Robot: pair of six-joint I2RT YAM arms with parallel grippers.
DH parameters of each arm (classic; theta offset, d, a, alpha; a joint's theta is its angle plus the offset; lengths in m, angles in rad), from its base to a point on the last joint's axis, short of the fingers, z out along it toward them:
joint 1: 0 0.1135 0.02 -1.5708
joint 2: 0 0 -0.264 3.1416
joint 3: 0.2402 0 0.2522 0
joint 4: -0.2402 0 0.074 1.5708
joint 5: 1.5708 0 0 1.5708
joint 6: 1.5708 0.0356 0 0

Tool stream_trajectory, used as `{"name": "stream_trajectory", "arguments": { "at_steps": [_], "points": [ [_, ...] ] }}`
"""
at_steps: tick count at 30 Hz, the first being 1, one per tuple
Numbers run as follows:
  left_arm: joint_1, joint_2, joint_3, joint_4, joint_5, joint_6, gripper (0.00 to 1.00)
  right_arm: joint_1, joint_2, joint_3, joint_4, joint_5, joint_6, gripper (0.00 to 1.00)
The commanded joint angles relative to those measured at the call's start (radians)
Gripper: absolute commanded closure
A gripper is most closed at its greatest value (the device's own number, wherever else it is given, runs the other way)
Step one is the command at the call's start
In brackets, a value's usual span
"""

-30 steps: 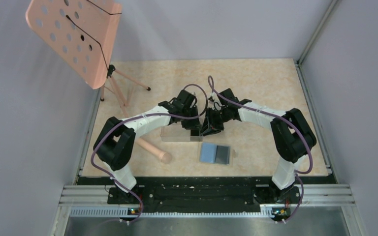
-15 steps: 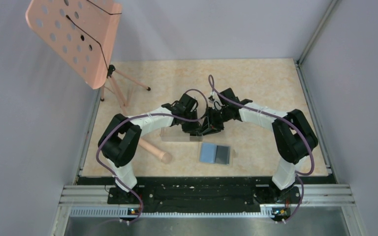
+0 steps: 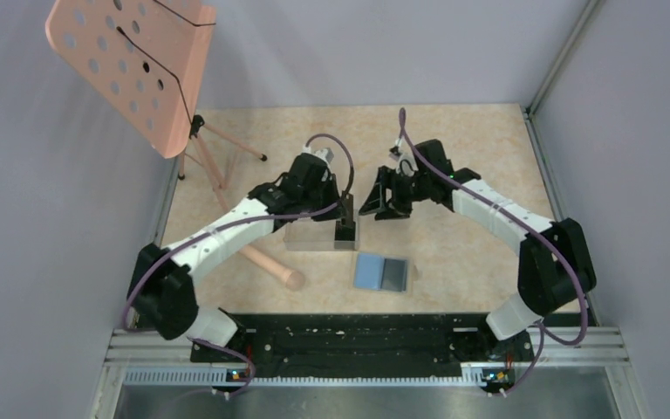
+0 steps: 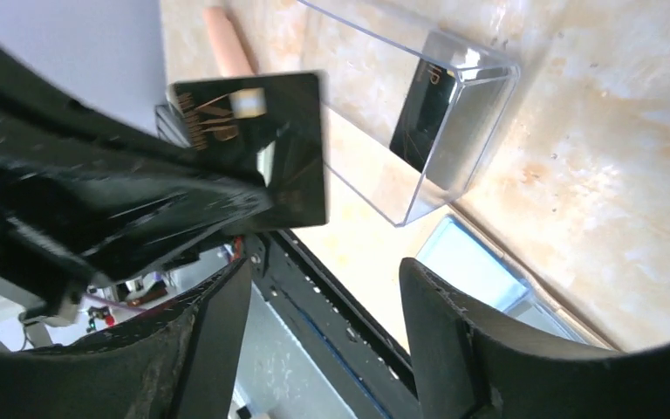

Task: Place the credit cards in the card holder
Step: Pick up the credit card from the storage box.

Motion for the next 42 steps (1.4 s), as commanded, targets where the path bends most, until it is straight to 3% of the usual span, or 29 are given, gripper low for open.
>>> {"name": "stream_trajectory", "arguments": {
  "at_steps": [1,5,7,10,13,21,24,26,30,31,34,36,39,42],
  "points": [
    [-0.003,-0.173,-0.082,0.145,0.124,0.038,1.0,-0.079,-0.132,-0.019,0.021,-0.107,-0.027,0.35],
    [-0.002,-0.234,-0.204,0.393,0.399,-0.06,1.0,-0.141,-0.233,-0.105,0.122,-0.273,0.019,0.33],
    [-0.003,-0.249,-0.277,0.592,0.508,-0.162,1.0,-0.161,-0.273,-0.171,0.227,-0.372,0.078,0.33],
    [-0.002,-0.255,-0.399,0.935,0.588,-0.344,1.0,-0.164,-0.323,-0.235,0.323,-0.454,0.131,0.36],
    [-0.003,-0.251,-0.454,1.105,0.599,-0.429,1.0,-0.164,-0.359,-0.288,0.422,-0.499,0.2,0.41],
    [-0.005,-0.248,-0.46,1.109,0.589,-0.429,1.0,-0.15,-0.386,-0.393,0.701,-0.548,0.398,0.64],
    [-0.01,-0.238,-0.465,1.11,0.588,-0.433,1.0,-0.133,-0.387,-0.41,0.804,-0.541,0.47,0.77],
    [-0.014,-0.235,-0.469,1.104,0.586,-0.431,1.0,-0.128,-0.384,-0.411,0.828,-0.532,0.486,0.88],
    [-0.021,-0.229,-0.474,1.09,0.594,-0.425,0.99,-0.127,-0.377,-0.416,0.858,-0.528,0.5,0.98],
    [-0.021,-0.227,-0.473,1.08,0.599,-0.42,0.95,-0.127,-0.375,-0.416,0.859,-0.528,0.499,1.0],
    [-0.024,-0.227,-0.475,1.019,0.597,-0.39,0.73,-0.128,-0.375,-0.412,0.798,-0.522,0.442,1.0],
    [-0.026,-0.242,-0.482,0.938,0.568,-0.352,0.63,-0.129,-0.377,-0.388,0.614,-0.489,0.33,1.0],
    [-0.027,-0.266,-0.497,0.76,0.485,-0.285,0.57,-0.13,-0.378,-0.358,0.379,-0.406,0.164,1.0],
    [-0.031,-0.256,-0.486,0.519,0.423,-0.206,0.55,-0.139,-0.389,-0.382,0.259,-0.34,0.097,1.0]
  ]
}}
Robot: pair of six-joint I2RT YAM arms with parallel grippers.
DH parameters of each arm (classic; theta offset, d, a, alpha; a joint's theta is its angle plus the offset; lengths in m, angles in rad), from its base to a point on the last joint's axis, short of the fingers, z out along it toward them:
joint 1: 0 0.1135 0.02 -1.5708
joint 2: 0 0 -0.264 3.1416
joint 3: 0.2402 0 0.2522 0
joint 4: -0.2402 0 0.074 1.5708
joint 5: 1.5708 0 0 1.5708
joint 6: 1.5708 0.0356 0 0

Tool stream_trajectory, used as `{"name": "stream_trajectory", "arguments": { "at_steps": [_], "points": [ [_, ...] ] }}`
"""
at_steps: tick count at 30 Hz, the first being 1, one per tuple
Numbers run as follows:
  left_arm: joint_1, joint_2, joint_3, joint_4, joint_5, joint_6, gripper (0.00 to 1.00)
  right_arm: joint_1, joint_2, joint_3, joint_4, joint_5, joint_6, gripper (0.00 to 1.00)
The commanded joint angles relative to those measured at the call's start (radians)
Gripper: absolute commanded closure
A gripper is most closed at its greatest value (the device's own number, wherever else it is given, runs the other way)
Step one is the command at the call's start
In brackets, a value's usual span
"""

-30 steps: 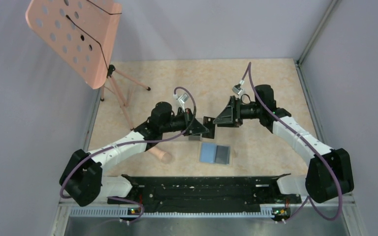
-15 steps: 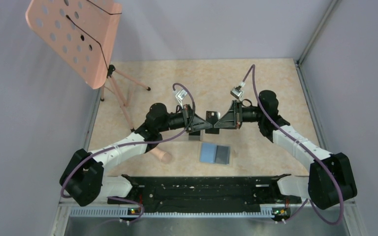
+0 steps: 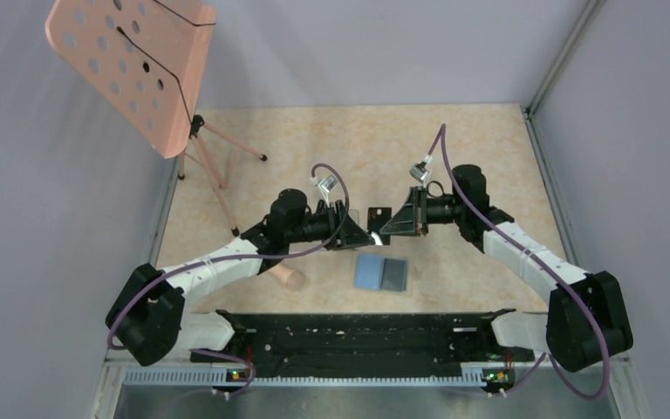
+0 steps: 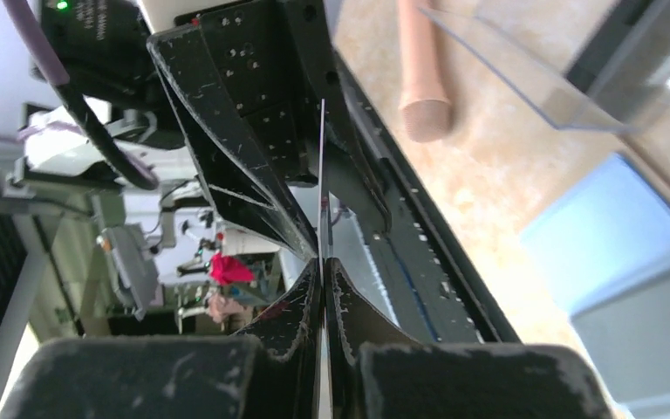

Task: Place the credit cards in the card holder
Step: Pick up the credit card from the storage box, then insert the credit card into the card holder.

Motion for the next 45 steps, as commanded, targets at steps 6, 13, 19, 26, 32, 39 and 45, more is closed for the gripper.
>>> {"name": "stream_trajectory", "arguments": {
  "at_steps": [6,13,19,26,32,39,45],
  "points": [
    [-0.061,0.07,0.014,-0.546,-0.205,0.216,0.55,-0.032,-0.063,-0.079,-0.339,0.231,-0.252,1.0],
    [-0.112,0.225,0.041,-0.562,-0.247,0.205,0.58,-0.031,-0.043,-0.144,-0.415,0.34,-0.343,1.0],
    [-0.15,0.34,0.109,-0.555,-0.253,0.199,0.66,-0.033,-0.02,-0.165,-0.422,0.4,-0.382,1.0],
    [-0.192,0.373,0.138,-0.522,-0.229,0.19,0.74,-0.036,0.016,-0.183,-0.363,0.43,-0.381,1.0],
    [-0.205,0.348,0.156,-0.556,-0.26,0.208,0.69,-0.038,0.071,-0.162,-0.31,0.4,-0.375,1.0],
    [-0.182,0.23,0.15,-0.711,-0.494,0.191,0.57,-0.038,0.067,-0.149,-0.309,0.374,-0.371,1.0],
    [-0.12,0.238,0.072,-0.541,-0.417,0.143,0.61,-0.038,0.058,-0.166,-0.299,0.379,-0.354,1.0]
  ]
}}
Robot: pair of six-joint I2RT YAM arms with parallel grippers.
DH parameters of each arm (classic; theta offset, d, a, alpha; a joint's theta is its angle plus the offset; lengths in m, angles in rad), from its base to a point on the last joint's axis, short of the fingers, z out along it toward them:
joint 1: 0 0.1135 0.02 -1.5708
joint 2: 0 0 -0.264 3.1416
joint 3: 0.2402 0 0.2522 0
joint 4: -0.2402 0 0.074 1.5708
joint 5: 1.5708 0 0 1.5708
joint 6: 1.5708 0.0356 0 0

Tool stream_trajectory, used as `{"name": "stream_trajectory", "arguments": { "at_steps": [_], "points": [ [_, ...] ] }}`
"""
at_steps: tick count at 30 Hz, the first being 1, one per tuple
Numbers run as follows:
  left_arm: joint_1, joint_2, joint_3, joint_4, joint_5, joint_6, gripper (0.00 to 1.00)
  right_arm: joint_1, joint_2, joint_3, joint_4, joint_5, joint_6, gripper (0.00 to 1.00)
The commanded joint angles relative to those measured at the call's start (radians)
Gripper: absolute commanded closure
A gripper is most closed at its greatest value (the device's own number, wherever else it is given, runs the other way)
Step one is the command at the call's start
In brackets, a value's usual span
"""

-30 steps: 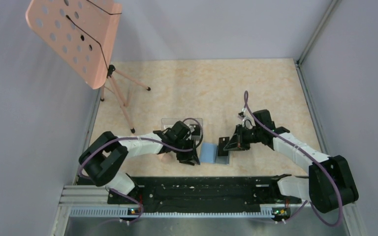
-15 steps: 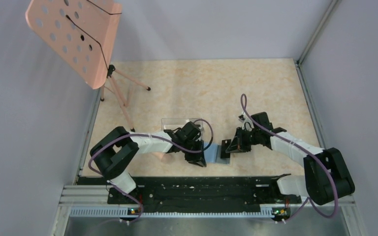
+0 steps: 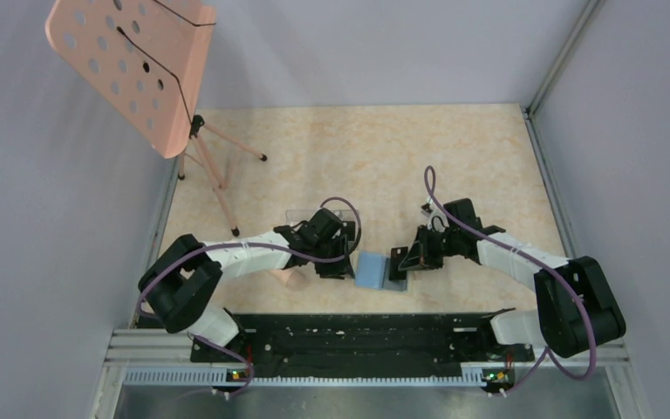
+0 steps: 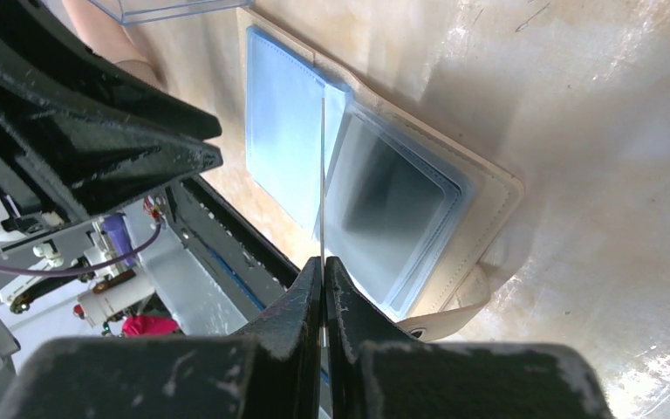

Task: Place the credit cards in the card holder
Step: Insert the credit card into the card holder.

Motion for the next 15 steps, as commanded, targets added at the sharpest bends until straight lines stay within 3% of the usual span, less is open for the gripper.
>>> {"name": "stream_trajectory", "arguments": {
  "at_steps": [1,10,15],
  "points": [
    [0.038,0.013,-0.05,0.136,0.033,-0.042,0.62,-0.009,-0.018,0.014,0.044,-0.01,0.004,1.0],
    [0.027,0.094,-0.063,0.282,0.153,-0.087,0.69,-0.04,-0.028,-0.008,0.052,-0.02,0.021,1.0],
    [0.011,0.096,-0.07,0.281,0.168,-0.111,0.77,-0.042,-0.016,-0.016,0.065,-0.038,0.02,1.0]
  ]
}}
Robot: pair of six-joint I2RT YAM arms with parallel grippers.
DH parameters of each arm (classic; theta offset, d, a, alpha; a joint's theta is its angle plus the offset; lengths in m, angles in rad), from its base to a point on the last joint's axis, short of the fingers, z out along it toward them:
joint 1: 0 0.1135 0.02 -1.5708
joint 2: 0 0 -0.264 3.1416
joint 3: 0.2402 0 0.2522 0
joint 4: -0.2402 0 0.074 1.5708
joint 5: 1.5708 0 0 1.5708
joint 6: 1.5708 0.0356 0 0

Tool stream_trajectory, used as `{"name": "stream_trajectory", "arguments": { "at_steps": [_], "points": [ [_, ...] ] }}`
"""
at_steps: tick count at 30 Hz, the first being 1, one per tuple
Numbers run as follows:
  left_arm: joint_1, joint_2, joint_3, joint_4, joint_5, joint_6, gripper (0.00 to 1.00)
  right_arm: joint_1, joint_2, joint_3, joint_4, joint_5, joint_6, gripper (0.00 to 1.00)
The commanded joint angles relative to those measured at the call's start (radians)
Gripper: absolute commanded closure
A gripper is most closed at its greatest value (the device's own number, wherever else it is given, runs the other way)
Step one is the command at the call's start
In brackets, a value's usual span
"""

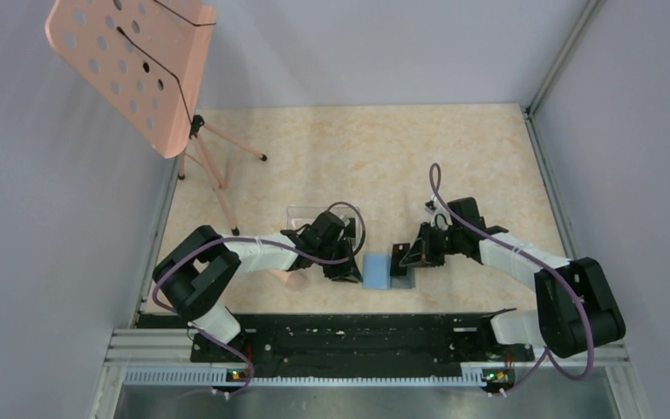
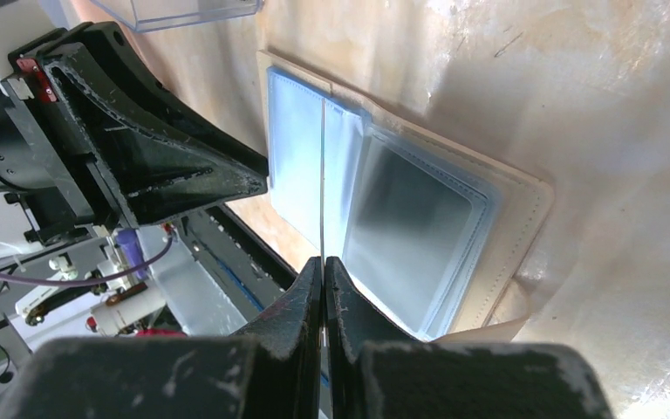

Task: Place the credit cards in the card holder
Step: Insert the credit card into the card holder.

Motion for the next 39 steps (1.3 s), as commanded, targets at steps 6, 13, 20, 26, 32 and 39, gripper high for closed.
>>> {"name": "stream_trajectory", "arguments": {
  "at_steps": [6,13,20,26,32,39],
  "points": [
    [-0.025,-0.007,0.006,0.028,0.027,-0.029,0.84,-0.011,0.013,-0.036,0.072,-0.023,0.004,1.0],
    [-0.027,0.022,0.023,0.012,0.036,-0.026,0.88,-0.012,0.075,-0.051,0.133,-0.067,0.018,1.0],
    [-0.03,0.049,0.043,0.005,0.048,-0.019,0.89,-0.012,0.095,-0.084,0.194,-0.122,0.051,1.0],
    [-0.032,0.065,0.051,0.003,0.053,-0.017,0.9,-0.011,0.129,-0.104,0.197,-0.152,0.053,1.0],
    [-0.032,0.072,0.057,-0.005,0.054,-0.016,0.9,-0.011,0.186,-0.081,0.151,-0.178,0.016,1.0],
    [-0.033,0.085,0.075,-0.02,0.054,-0.004,0.9,-0.01,0.28,-0.031,0.138,-0.22,-0.015,1.0]
  ]
}}
